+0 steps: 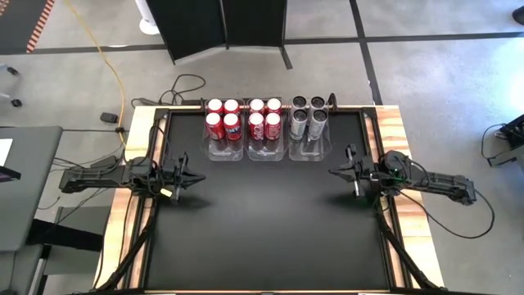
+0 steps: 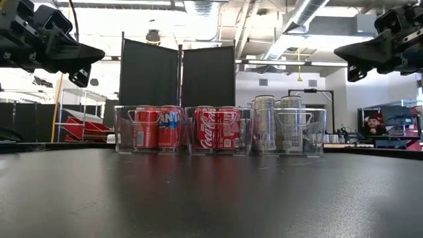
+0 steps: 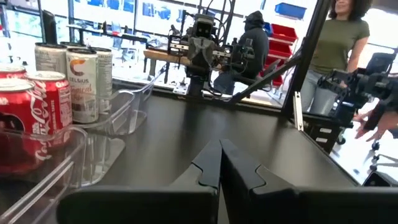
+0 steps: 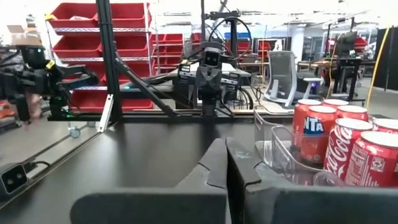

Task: Sort soda cans
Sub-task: Return to Home Position

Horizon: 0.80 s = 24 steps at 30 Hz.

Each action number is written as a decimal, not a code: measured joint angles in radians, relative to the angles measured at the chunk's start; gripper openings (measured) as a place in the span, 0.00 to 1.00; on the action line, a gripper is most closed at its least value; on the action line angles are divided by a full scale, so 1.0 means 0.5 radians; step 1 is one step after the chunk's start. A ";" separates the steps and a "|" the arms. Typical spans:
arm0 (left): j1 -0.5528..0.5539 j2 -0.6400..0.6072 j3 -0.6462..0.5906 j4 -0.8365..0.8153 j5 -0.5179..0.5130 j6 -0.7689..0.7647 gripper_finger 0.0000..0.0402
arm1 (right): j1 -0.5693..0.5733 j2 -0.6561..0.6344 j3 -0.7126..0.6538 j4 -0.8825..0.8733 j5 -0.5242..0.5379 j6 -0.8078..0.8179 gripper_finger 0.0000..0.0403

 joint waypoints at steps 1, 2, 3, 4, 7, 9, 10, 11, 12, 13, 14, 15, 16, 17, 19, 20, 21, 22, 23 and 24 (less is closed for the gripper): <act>0.000 0.000 0.000 0.001 0.000 -0.019 0.00 | -0.003 0.000 0.000 0.000 0.000 0.018 0.03; 0.000 0.000 0.000 0.001 -0.001 -0.029 0.00 | -0.004 0.000 -0.001 -0.002 0.000 0.036 0.03; 0.000 0.000 0.000 0.002 -0.001 -0.036 0.00 | -0.004 0.000 -0.001 -0.008 0.000 0.052 0.04; 0.000 0.000 0.000 0.002 -0.001 -0.038 0.00 | -0.004 0.000 -0.001 -0.019 0.000 0.053 0.05; 0.000 0.000 -0.001 0.003 -0.001 -0.041 0.00 | -0.004 0.000 -0.001 -0.040 0.001 0.056 0.06; 0.000 0.000 -0.001 0.003 -0.001 -0.041 0.00 | -0.004 0.000 -0.001 -0.053 0.001 0.056 0.06; 0.000 0.000 -0.001 0.004 -0.001 -0.041 0.00 | -0.004 0.000 -0.002 -0.064 0.001 0.056 0.06; 0.000 0.000 -0.001 0.004 -0.002 -0.041 0.00 | -0.004 0.000 -0.002 -0.067 0.002 0.056 0.06; 0.000 0.000 -0.001 0.004 -0.002 -0.041 0.00 | -0.004 0.000 -0.002 -0.071 0.003 0.056 0.06; 0.000 0.000 -0.001 0.004 -0.002 -0.041 0.00 | -0.004 0.000 -0.002 -0.075 0.004 0.056 0.06; 0.000 0.000 -0.001 0.005 -0.002 -0.041 0.00 | -0.004 0.001 -0.002 -0.077 0.006 0.056 0.06; 0.000 0.000 -0.001 0.005 -0.002 -0.041 0.00 | -0.004 0.000 -0.002 -0.078 0.006 0.056 0.07; 0.000 0.000 -0.001 0.005 -0.002 -0.042 0.00 | -0.004 0.000 -0.002 -0.078 0.006 0.056 0.07; 0.000 0.000 -0.001 0.005 -0.002 -0.041 0.00 | -0.004 0.000 -0.002 -0.079 0.006 0.056 0.07; 0.000 0.000 -0.001 0.005 -0.002 -0.041 0.00 | -0.004 0.000 -0.002 -0.079 0.006 0.056 0.07; 0.000 0.000 -0.001 0.005 -0.002 -0.042 0.00 | -0.004 0.000 -0.002 -0.080 0.006 0.056 0.07; 0.000 0.000 -0.001 0.005 -0.002 -0.041 0.00 | -0.004 0.000 -0.003 -0.081 0.006 0.056 0.07; 0.000 0.000 -0.001 0.005 -0.002 -0.041 0.00 | -0.004 0.000 -0.003 -0.081 0.006 0.056 0.07; 0.000 0.000 -0.001 0.005 -0.003 -0.041 0.00 | -0.004 0.000 -0.003 -0.081 0.006 0.057 0.07; 0.000 0.000 -0.001 0.006 -0.003 -0.041 0.00 | -0.004 0.000 -0.003 -0.082 0.006 0.056 0.07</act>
